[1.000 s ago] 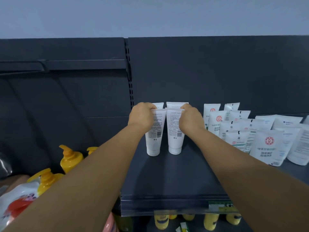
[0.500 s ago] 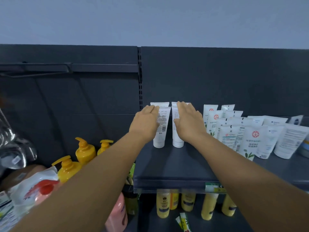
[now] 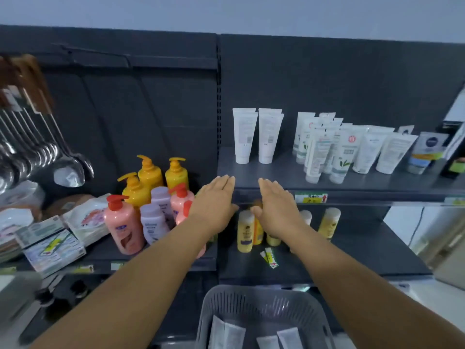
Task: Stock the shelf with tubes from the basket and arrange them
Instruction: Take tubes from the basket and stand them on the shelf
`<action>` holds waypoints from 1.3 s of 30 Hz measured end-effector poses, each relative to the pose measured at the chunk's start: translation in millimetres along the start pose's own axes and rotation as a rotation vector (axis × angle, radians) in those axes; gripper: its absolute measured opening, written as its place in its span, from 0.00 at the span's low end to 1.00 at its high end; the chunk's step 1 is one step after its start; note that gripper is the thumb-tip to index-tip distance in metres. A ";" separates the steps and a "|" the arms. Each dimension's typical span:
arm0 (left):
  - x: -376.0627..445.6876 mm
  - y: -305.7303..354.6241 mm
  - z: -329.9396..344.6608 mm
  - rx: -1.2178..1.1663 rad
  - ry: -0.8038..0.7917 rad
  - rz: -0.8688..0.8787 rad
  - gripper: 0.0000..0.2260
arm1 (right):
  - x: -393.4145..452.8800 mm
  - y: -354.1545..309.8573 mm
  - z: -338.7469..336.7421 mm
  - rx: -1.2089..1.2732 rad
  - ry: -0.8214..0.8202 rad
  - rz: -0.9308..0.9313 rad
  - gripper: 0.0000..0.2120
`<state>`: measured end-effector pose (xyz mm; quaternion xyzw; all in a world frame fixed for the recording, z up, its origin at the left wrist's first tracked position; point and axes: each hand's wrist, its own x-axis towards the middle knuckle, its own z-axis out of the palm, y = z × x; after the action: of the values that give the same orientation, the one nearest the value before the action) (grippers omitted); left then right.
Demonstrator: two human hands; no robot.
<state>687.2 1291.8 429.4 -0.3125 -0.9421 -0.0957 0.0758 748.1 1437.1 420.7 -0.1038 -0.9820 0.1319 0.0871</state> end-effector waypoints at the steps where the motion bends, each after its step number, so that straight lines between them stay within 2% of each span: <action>1: -10.6 1.2 6.7 -0.001 -0.020 0.006 0.32 | -11.4 -0.8 6.1 -0.006 -0.020 0.011 0.33; 9: -74.7 5.6 61.4 -0.061 -0.180 0.000 0.33 | -69.5 14.5 71.7 -0.003 -0.091 0.067 0.32; 15: -103.3 6.3 123.8 -0.086 -0.334 -0.007 0.32 | -96.5 36.9 122.9 0.006 -0.276 0.141 0.33; 22: -122.8 4.9 200.4 -0.106 -0.528 -0.063 0.33 | -119.6 67.6 190.1 0.042 -0.403 0.196 0.35; 26: -126.0 3.2 244.3 -0.105 -0.624 -0.093 0.33 | -124.5 89.8 231.8 0.060 -0.465 0.252 0.30; 30: -124.7 9.0 294.7 -0.121 -0.699 -0.115 0.33 | -127.9 117.3 274.8 0.101 -0.589 0.373 0.37; 39: -115.3 48.6 405.4 -0.201 -0.859 -0.082 0.33 | -131.2 184.0 361.1 0.083 -0.770 0.576 0.41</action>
<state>774.4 1356.1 19.1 -0.2920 -0.8856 -0.0513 -0.3575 836.1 1494.0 7.8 -0.3118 -0.8679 0.2188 -0.3187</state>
